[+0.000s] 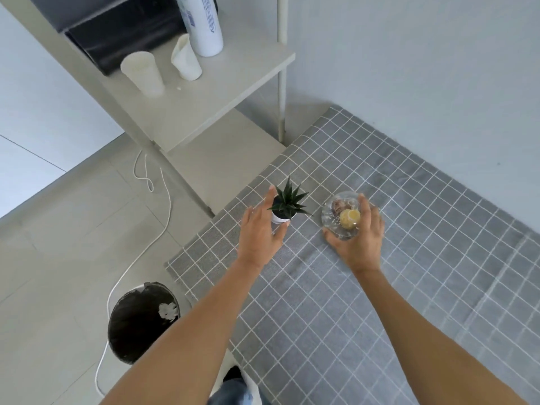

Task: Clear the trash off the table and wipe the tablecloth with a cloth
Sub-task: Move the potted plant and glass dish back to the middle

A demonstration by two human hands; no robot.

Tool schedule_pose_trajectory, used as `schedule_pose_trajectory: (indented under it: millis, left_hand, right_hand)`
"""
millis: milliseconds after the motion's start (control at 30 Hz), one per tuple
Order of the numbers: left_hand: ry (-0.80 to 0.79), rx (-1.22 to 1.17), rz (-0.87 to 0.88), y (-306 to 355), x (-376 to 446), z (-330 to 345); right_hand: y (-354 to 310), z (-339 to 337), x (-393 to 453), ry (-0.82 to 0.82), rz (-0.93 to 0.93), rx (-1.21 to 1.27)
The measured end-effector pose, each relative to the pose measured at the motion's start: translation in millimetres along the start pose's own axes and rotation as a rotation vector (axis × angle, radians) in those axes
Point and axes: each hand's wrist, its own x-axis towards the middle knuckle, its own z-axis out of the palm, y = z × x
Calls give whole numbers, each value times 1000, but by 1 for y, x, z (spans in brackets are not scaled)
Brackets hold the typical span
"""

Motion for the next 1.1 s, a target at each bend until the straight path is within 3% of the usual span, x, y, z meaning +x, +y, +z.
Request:
schedule_pose_trajectory:
  millis: [600, 1100]
  left_hand:
    - [-230, -226, 360, 124, -42, 36]
    - [-297, -234, 459, 207, -26, 103]
  right_hand:
    - [56, -129, -150, 318, 422, -182]
    - [119, -163, -142, 429, 582, -188]
